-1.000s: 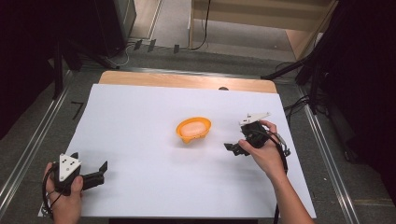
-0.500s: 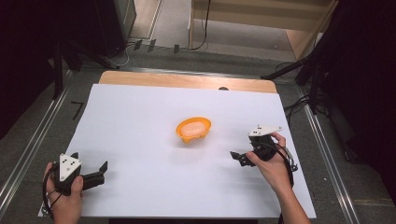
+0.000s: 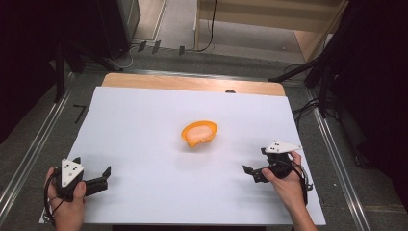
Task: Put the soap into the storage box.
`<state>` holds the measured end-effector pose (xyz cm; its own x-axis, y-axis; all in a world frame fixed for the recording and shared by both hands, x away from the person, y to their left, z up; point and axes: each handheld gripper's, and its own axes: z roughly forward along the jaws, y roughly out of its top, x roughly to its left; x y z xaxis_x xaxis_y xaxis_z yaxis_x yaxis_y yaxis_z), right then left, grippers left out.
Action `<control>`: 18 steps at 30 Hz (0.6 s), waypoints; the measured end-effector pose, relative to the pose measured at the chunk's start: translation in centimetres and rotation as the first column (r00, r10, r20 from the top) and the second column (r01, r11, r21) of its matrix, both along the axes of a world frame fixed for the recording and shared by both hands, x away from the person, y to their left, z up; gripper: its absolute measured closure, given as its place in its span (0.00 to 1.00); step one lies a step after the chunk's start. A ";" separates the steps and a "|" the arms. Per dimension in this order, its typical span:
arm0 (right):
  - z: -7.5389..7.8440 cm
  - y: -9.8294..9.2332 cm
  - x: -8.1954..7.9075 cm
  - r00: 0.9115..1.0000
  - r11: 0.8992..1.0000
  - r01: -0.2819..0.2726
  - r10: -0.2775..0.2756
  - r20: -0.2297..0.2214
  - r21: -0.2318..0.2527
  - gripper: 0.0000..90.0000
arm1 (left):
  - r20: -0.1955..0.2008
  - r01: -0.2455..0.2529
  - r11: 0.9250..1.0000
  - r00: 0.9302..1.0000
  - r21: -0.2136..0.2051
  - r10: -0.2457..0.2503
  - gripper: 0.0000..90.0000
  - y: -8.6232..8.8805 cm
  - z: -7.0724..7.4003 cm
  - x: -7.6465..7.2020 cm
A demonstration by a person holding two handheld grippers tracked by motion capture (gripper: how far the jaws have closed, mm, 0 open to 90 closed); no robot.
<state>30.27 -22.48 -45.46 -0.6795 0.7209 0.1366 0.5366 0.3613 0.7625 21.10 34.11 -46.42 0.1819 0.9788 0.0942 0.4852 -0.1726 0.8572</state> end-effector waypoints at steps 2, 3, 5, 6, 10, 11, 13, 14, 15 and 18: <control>-0.2 -0.4 -0.3 1.000 1.000 0.005 -0.005 0.011 0.008 0.00 | 0.001 0.000 1.000 1.000 -0.003 0.000 0.00 0.0 0.0 0.0; -0.3 -0.5 -0.5 1.000 1.000 0.008 -0.008 0.014 0.014 0.00 | 0.001 0.000 1.000 1.000 -0.002 0.000 0.00 0.0 0.0 0.0; -0.4 -0.9 -0.9 1.000 1.000 0.020 -0.021 0.019 0.023 0.00 | 0.000 -0.001 1.000 1.000 0.000 0.001 0.00 0.0 0.0 0.0; -0.5 -1.1 -1.0 0.999 0.999 0.025 -0.026 0.019 0.028 0.00 | 0.000 -0.001 1.000 1.000 0.001 0.001 0.00 0.0 0.0 0.0; -0.8 -1.8 -1.8 0.999 0.999 0.018 -0.019 0.026 0.042 0.00 | 0.001 0.000 1.000 1.000 0.000 0.000 0.00 0.0 0.0 0.0; -0.9 -2.0 -2.0 0.999 0.999 0.020 -0.021 0.026 0.047 0.00 | 0.001 0.000 1.000 1.000 0.000 0.000 0.00 0.0 0.0 0.0; -1.2 -2.3 -2.4 0.999 0.999 0.023 -0.024 0.023 0.047 0.00 | 0.000 -0.001 1.000 1.000 0.000 0.001 0.00 0.0 0.0 0.0; -1.3 -2.5 -2.6 0.999 0.999 0.025 -0.026 0.023 0.046 0.00 | 0.001 0.000 1.000 1.000 0.001 0.000 0.00 0.0 0.0 0.0; -1.3 -2.5 -2.6 0.999 0.999 0.025 -0.026 0.023 0.046 0.00 | 0.001 0.000 1.000 1.000 0.001 0.000 0.00 0.0 0.0 0.0; -1.7 -3.3 -3.4 0.999 0.998 0.040 -0.041 0.021 0.047 0.00 | 0.004 0.000 1.000 1.000 -0.004 0.000 0.00 0.0 0.0 0.0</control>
